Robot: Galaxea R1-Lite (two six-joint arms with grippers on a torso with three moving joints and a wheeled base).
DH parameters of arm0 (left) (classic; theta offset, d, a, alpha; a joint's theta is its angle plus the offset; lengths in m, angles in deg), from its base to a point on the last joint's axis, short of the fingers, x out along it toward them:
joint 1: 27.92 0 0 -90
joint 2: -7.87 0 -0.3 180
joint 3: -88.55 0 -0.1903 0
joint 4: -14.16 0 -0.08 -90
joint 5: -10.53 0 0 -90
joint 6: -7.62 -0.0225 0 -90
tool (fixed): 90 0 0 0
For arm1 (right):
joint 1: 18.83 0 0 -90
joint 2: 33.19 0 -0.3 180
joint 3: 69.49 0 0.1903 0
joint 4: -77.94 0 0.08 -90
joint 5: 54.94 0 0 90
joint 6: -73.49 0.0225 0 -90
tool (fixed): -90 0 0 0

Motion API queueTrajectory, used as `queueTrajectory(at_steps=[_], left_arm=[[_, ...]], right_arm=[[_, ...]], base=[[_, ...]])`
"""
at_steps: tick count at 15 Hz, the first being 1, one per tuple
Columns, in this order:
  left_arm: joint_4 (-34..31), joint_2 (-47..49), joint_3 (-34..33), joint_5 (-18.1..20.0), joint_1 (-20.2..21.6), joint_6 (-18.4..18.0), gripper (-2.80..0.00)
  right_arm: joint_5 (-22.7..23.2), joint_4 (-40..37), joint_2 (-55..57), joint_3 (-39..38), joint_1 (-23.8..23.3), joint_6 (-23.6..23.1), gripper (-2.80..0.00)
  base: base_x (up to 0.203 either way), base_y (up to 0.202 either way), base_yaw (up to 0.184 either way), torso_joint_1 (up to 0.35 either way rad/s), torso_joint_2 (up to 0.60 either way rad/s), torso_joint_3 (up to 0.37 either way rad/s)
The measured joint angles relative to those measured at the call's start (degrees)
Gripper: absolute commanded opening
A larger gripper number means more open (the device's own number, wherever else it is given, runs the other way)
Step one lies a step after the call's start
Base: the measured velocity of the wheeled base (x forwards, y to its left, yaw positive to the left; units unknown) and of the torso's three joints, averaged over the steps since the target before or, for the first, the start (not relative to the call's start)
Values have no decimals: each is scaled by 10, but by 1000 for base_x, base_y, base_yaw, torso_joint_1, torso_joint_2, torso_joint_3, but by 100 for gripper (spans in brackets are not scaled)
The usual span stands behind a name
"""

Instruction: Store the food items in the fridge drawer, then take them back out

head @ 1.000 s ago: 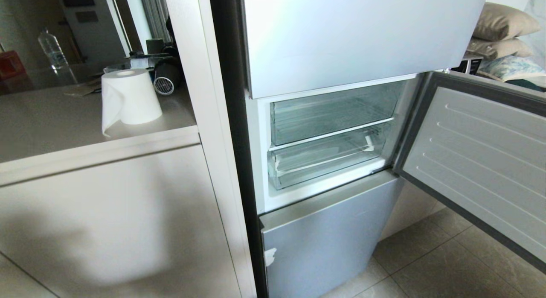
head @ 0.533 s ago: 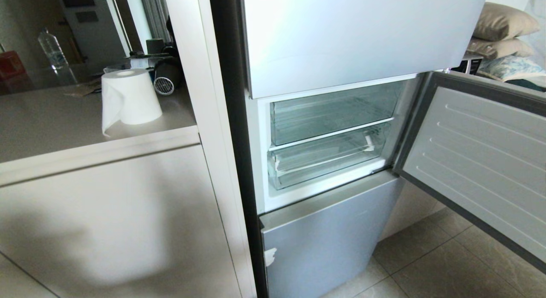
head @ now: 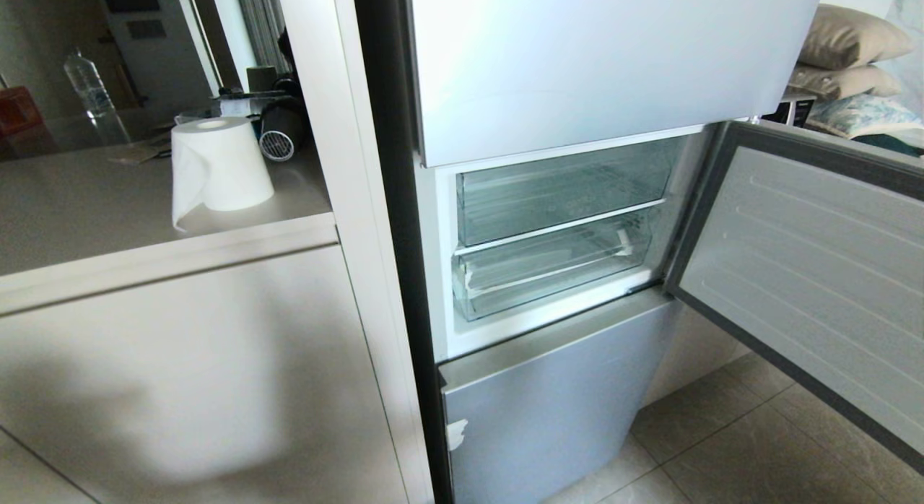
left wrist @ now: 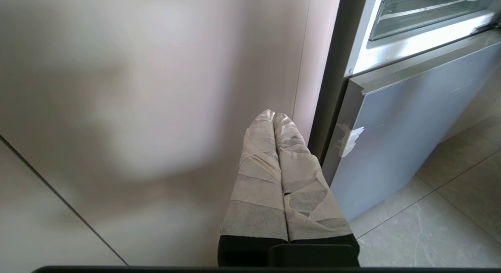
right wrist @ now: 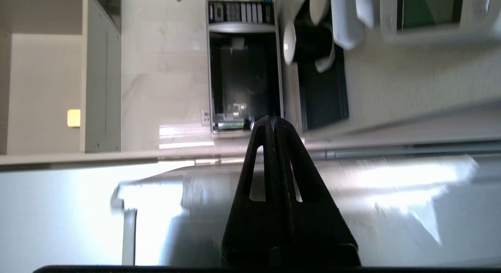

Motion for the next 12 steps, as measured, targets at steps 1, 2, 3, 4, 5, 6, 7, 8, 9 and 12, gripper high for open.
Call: queueTrajectory(at_steps=[1, 2, 3, 4, 5, 6, 7, 8, 9, 12], left_arm=[[0, 0, 0, 0, 0, 0, -280], [0, 0, 0, 0, 0, 0, -280], [0, 0, 0, 0, 0, 0, -280], [0, 0, 0, 0, 0, 0, -280], [0, 0, 0, 0, 0, 0, -280], [0, 0, 0, 0, 0, 0, -280], [0, 0, 0, 0, 0, 0, -280], [0, 0, 0, 0, 0, 0, -280], [0, 0, 0, 0, 0, 0, -280], [0, 0, 0, 0, 0, 0, -280]], right_arm=[[8, -5, -23, -21, 0, -3, -280], [11, -5, -47, -38, -2, -3, -280], [13, -3, -73, -48, -10, -2, -280], [15, 3, -101, -50, -21, 9, -280], [16, 13, -123, -34, -30, 33, -280], [17, 29, -136, -1, -36, 71, -280], [19, 52, -142, 43, -40, 126, -280], [22, 82, -140, 91, -44, 194, -280], [23, 115, -131, 131, -46, 261, -280], [-4, 205, -89, 173, -51, 359, -280]], base=[[0, 0, 0, 0, 0, 0], [0, 0, 0, 0, 0, 0], [0, 0, 0, 0, 0, 0], [0, 0, 0, 0, 0, 0], [0, 0, 0, 0, 0, 0], [0, 0, 0, 0, 0, 0], [0, 0, 0, 0, 0, 0], [0, 0, 0, 0, 0, 0], [0, 0, 0, 0, 0, 0], [0, 0, 0, 0, 0, 0]])
